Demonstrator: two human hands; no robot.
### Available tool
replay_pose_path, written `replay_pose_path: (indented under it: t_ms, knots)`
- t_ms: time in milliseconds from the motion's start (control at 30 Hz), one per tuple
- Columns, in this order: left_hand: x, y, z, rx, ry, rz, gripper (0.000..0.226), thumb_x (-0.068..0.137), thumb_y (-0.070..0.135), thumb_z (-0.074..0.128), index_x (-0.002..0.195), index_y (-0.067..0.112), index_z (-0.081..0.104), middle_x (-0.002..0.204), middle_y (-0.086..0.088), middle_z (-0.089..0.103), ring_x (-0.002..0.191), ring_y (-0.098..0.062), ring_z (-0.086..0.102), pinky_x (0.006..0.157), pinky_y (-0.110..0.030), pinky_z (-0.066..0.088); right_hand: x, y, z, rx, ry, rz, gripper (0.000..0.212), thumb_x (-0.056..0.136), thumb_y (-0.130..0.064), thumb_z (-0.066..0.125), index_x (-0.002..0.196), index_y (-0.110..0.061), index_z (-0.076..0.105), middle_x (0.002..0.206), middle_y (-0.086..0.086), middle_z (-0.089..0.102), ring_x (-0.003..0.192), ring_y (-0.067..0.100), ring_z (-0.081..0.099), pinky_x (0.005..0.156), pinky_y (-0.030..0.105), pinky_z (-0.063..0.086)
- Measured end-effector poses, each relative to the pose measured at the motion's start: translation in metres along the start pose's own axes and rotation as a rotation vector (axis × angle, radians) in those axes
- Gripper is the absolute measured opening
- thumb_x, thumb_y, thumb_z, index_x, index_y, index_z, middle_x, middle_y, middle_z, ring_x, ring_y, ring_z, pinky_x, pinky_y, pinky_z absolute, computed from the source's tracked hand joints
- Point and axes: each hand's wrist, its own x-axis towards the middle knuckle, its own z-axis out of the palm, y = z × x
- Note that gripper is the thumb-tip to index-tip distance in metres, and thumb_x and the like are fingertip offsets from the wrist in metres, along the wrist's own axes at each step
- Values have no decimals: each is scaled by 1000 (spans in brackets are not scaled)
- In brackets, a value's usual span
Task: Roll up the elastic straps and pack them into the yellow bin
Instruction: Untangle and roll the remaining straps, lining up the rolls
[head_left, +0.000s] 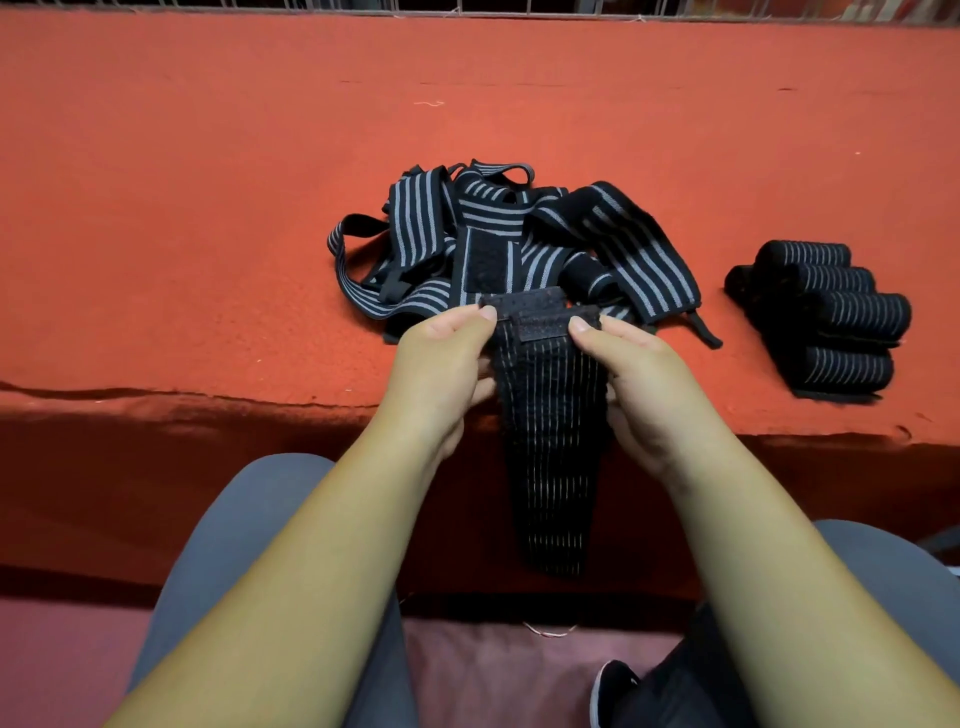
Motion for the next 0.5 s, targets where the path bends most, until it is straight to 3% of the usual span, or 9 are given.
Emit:
replay_pose_path:
  t_ms: [133, 300, 400, 500]
  knots:
    - [4, 1, -3, -93, 93, 61, 27, 112, 22, 54, 126, 12, 76, 117, -6, 82, 109, -25, 80, 98, -54, 63, -1, -1, -3, -133, 35, -12, 21, 108, -21, 64, 114, -10, 81, 115, 10, 83, 112, 30, 78, 104, 48, 58]
    - [10, -4, -12, -75, 193, 20, 40, 100, 42, 64, 134, 24, 73, 123, 3, 81, 117, -24, 77, 105, -63, 57, -3, -5, -14, -345, 20, -41, 22, 108, -28, 64, 113, -14, 81, 112, 6, 83, 116, 35, 76, 113, 59, 51]
    - [8, -6, -8, -85, 168, 9, 32, 104, 38, 63, 129, 22, 75, 119, 1, 82, 112, -25, 78, 104, -61, 57, -7, -7, -14, -346, -31, -15, 22, 109, -29, 63, 115, -16, 80, 113, 7, 83, 115, 36, 76, 110, 59, 54]
    - [5, -7, -2, -73, 134, -6, 24, 108, 32, 60, 120, 22, 78, 111, 3, 83, 98, -15, 78, 96, -47, 57, -10, -8, -6, -235, -65, -3, 24, 109, -26, 63, 121, -12, 78, 118, 12, 82, 120, 40, 74, 108, 53, 55]
